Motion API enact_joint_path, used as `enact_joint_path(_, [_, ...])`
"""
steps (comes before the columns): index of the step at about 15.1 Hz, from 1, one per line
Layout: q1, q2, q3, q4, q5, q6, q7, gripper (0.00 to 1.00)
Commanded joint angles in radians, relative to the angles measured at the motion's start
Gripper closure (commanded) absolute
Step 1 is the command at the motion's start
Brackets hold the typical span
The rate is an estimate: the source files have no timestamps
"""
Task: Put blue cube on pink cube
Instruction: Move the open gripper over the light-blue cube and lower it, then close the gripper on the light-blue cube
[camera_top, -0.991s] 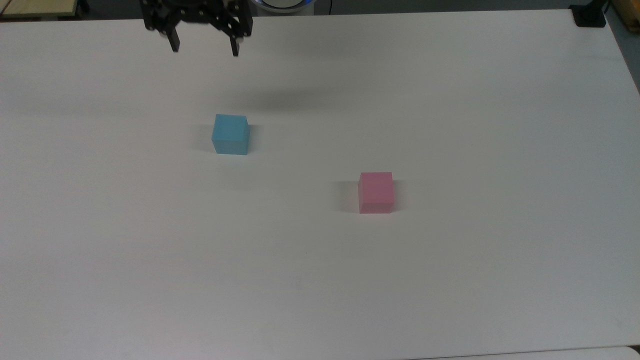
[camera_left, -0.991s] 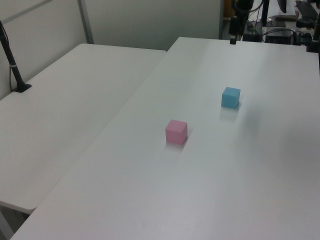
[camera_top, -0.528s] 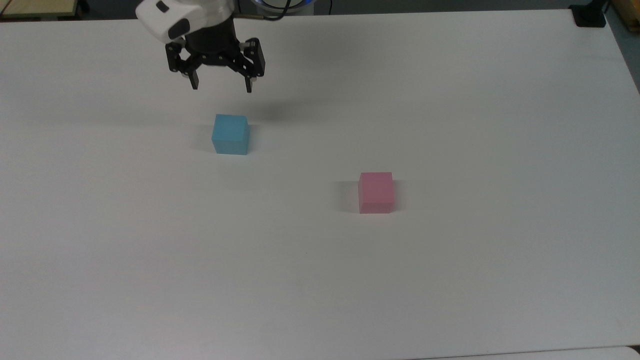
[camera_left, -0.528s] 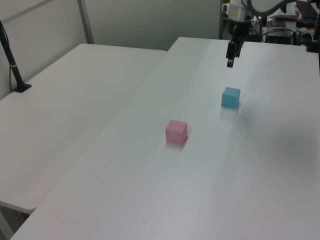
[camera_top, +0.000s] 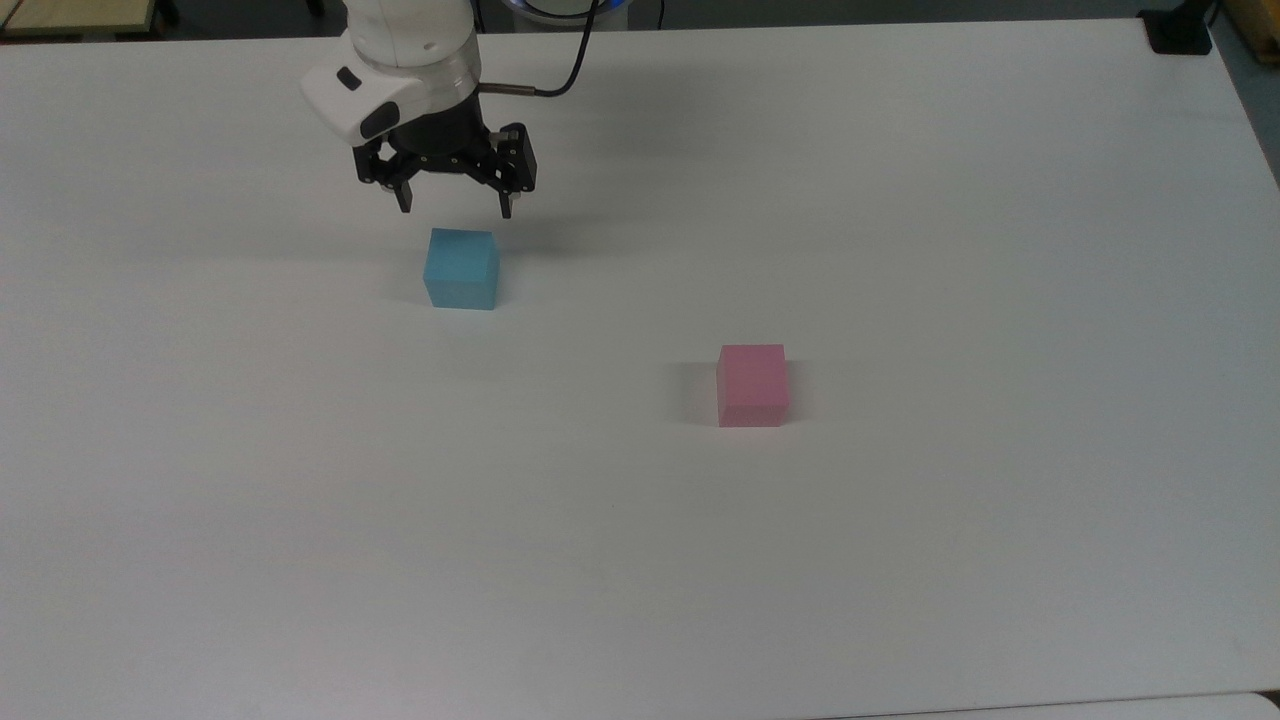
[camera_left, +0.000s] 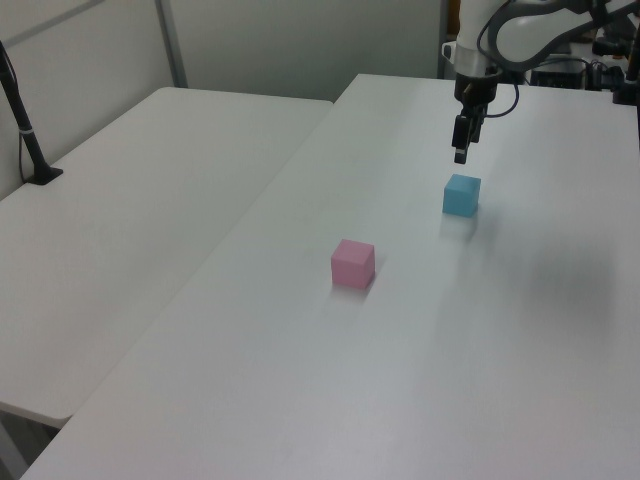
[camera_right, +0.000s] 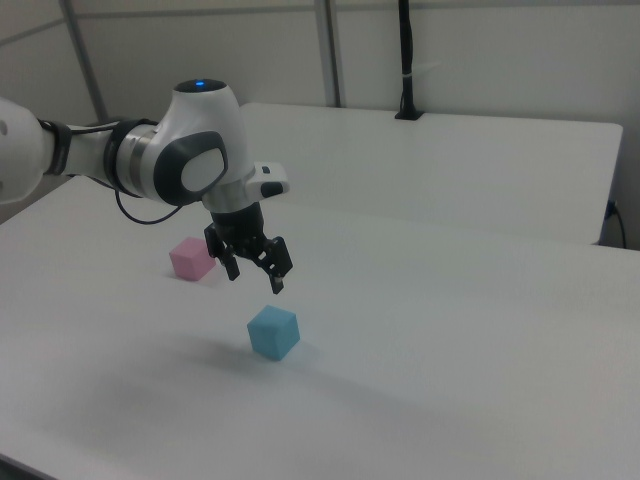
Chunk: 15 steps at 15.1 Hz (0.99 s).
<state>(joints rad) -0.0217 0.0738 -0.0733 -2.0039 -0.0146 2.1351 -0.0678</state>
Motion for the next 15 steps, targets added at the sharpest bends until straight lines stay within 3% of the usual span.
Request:
enact_joint_path(1, [0.006, 0.023, -0.005, -0.038, -0.001, 0.074, 0.006, 0.0])
enact_joint_path(7, [0.006, 0.046, -0.005, -0.122, -0.044, 0.172, 0.006, 0.0])
enact_joint_path(13, [0.002, 0.096, -0.005, -0.127, -0.062, 0.239, 0.008, 0.0])
enact_joint_path(14, [0.002, 0.1, -0.005, -0.127, -0.062, 0.241, 0.008, 0.02])
enact_joint_path(15, [0.003, 0.101, -0.005, -0.125, -0.062, 0.241, 0.008, 0.11])
